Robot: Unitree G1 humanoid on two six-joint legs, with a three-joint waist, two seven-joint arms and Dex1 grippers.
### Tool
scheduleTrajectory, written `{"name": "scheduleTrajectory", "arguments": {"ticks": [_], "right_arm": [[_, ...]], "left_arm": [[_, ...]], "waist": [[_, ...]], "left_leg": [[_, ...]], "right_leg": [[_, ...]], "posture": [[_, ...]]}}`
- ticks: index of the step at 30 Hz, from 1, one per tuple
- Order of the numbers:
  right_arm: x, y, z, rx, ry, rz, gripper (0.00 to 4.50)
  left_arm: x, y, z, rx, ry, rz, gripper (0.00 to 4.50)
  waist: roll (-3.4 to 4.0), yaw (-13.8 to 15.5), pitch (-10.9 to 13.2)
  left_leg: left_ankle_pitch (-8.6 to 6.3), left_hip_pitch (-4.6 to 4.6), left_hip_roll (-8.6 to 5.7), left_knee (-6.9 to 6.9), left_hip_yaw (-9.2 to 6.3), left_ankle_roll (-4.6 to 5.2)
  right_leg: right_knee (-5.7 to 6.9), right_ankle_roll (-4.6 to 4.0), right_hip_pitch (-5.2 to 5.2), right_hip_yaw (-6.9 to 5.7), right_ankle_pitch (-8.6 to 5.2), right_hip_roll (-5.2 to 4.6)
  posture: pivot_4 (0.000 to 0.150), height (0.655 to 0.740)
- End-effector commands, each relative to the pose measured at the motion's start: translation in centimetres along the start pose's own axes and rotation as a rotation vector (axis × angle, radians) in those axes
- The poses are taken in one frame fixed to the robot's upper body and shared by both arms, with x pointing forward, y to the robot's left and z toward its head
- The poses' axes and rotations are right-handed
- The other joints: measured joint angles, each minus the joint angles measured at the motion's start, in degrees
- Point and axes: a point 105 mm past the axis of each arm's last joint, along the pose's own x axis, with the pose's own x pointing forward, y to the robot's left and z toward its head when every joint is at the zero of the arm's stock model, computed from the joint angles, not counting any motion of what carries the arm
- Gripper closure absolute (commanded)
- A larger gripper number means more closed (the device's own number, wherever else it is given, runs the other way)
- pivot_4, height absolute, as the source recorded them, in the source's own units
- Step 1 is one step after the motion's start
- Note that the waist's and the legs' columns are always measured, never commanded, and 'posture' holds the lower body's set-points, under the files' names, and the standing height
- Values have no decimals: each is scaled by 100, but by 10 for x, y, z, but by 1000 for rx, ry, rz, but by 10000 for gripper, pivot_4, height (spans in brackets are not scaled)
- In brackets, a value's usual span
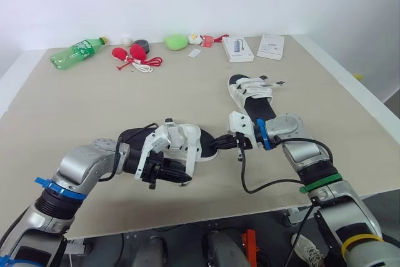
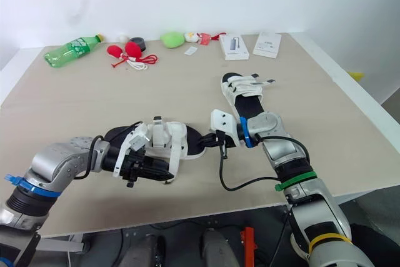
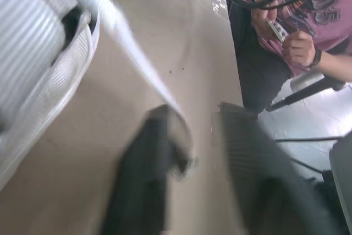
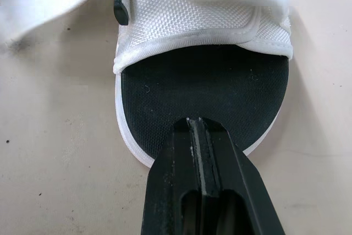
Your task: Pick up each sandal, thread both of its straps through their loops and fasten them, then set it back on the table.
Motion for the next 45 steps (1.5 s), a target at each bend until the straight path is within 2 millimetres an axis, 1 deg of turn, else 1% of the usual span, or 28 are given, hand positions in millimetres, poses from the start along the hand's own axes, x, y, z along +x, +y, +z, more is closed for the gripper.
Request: {"name": "scheduleTrajectory", "arguments": {"ticks": [1, 9, 19, 21, 22, 24, 26, 36, 41, 44, 45], "right_arm": [[-5, 1, -5, 7, 17, -10, 45000], [-6, 2, -7, 14, 26, -3, 45000], [-6, 3, -7, 17, 28, -2, 45000], [-7, 3, -7, 17, 29, -2, 45000], [-7, 3, -7, 17, 30, -2, 45000], [-7, 2, -8, 18, 31, -3, 45000], [-8, 2, -8, 17, 33, -5, 45000], [-10, 1, -9, 17, 39, -10, 45000], [-9, 1, -9, 18, 39, -10, 45000], [-10, 1, -9, 17, 41, -11, 45000], [-10, 1, -9, 18, 41, -12, 45000]], "left_arm": [[0, -1, 7, -27, -5, 1, 43736], [-2, -1, 1, -62, 30, 5, 43736], [-2, 0, 10, -56, -9, 17, 43736], [-5, -1, 10, -74, -5, 13, 38878], [-7, -1, 10, -74, -1, 11, 37288], [-8, -1, 10, -64, 3, 16, 28378], [-8, 0, 10, -51, 9, 23, 17657], [8, -5, 13, -75, -12, -31, 17657], [18, -12, 11, -104, 2, -109, 17657], [21, -13, 9, -114, 2, -126, 17657], [22, -13, 9, -116, -1, -127, 19962]], "waist": [[0, 0, 0], [0, 0, 0], [0, 0, 0], [0, -1, 0], [0, 0, 0], [0, -1, 0], [0, 0, 0], [0, 0, 0], [0, 3, 0], [0, 4, 0], [0, 4, 0]], "left_leg": [[0, 0, 0, 0, -2, 0], [0, 0, -1, -1, -3, 0], [0, 0, -3, -1, -2, 0], [0, 0, -3, -1, -2, 0], [0, 0, -3, -1, -3, 0], [0, 0, -3, -1, -3, 0], [0, 0, -3, -2, -3, 0], [0, -2, -8, -2, -3, 0], [0, -2, -12, -2, -2, 0], [0, -2, -13, -2, -3, 0], [0, -2, -13, -2, -4, 0]], "right_leg": [[0, 0, 0, -1, 0, 0], [0, 0, 1, -1, -1, -1], [-1, 1, 1, -1, -1, -4], [-1, 1, 1, -1, -1, -4], [-1, 1, 1, -1, -1, -4], [-1, 1, 1, -1, -2, -4], [-2, 1, 1, -1, -2, -4], [-4, 6, 2, -1, -3, -12], [-4, 7, 2, -1, -3, -12], [-4, 8, 2, -1, -3, -13], [-5, 8, 3, -1, -4, -13]], "posture": [[1500, 7400], [1500, 7400], [1500, 7400], [1500, 7400], [1500, 7400], [1500, 7400], [1500, 7400], [1500, 7400], [1500, 7400], [1500, 7400], [1500, 7400]]}}
